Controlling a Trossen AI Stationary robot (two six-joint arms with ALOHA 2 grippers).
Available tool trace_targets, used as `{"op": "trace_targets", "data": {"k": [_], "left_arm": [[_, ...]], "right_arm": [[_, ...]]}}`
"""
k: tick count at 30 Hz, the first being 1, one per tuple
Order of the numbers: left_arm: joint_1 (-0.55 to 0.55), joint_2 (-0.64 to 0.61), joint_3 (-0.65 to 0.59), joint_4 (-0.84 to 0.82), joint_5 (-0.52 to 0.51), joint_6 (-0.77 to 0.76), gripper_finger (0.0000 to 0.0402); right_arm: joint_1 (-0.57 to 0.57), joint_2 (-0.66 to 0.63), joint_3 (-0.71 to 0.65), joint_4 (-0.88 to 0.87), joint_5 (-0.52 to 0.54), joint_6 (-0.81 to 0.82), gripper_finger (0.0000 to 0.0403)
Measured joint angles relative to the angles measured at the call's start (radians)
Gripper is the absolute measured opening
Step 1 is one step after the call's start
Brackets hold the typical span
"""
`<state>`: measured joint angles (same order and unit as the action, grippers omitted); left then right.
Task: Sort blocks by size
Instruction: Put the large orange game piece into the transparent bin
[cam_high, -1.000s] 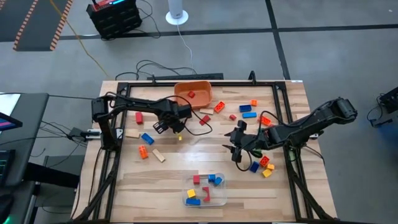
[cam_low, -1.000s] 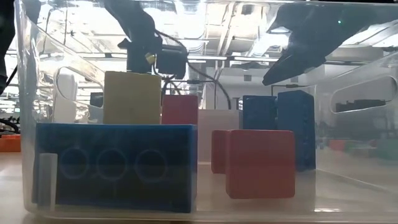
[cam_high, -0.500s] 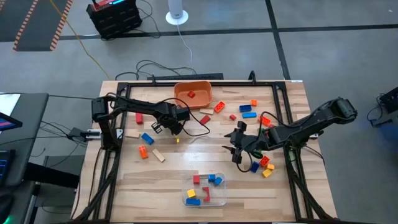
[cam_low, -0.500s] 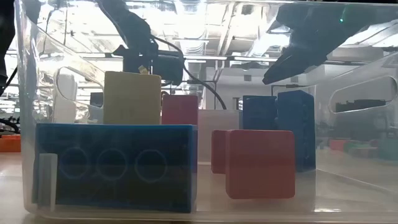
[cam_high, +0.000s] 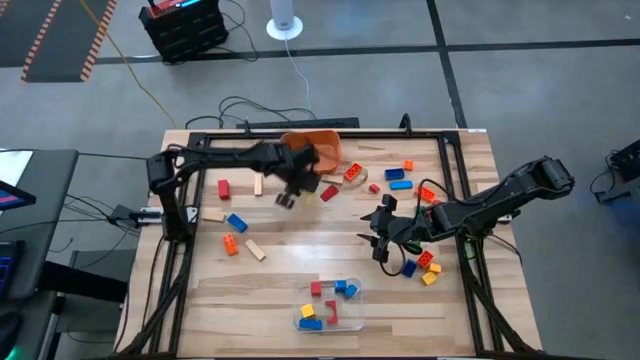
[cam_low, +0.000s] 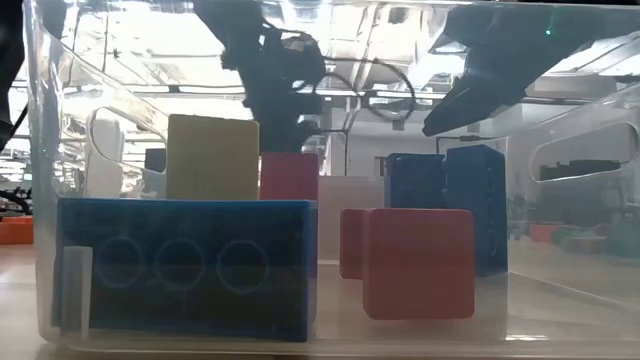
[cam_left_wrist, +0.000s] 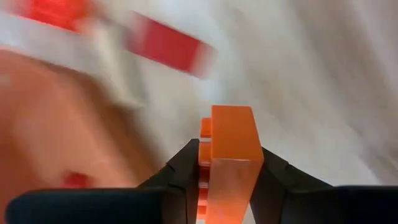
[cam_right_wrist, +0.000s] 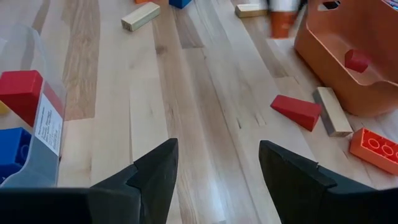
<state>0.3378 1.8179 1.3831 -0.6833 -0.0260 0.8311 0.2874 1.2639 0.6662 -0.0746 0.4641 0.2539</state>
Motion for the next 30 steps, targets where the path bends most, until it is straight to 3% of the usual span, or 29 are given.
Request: {"op": "trace_targets", "data": {"k": [10,14,17,20,30], "left_arm": [[0.137,0.000,0.070,0.055,0.039,-0.057,0.0094],[0.129,-0.001,0.070,0.024,0.265,-0.173,0.0094],[0.067,-0.011,0.070,0.025,0.408,-0.280,0.0094],[-0.029,-0.019,0.070,0.028,0.487,-0.351,0.0094],[-0.371,-0.019,0.069,0.141,0.513,-0.596,0.0094]], "right_arm": [[0.000,0.000,0.000,-0.016,0.000,0.006,0.0255],[-0.007,0.000,0.000,-0.039,0.000,0.007,0.0255],[-0.013,0.000,0.000,-0.053,0.001,0.003,0.0255],[-0.030,0.000,0.000,-0.057,0.001,0.002,0.0255],[-0.087,0.000,-0.001,-0.184,0.005,0.035,0.0255]]}}
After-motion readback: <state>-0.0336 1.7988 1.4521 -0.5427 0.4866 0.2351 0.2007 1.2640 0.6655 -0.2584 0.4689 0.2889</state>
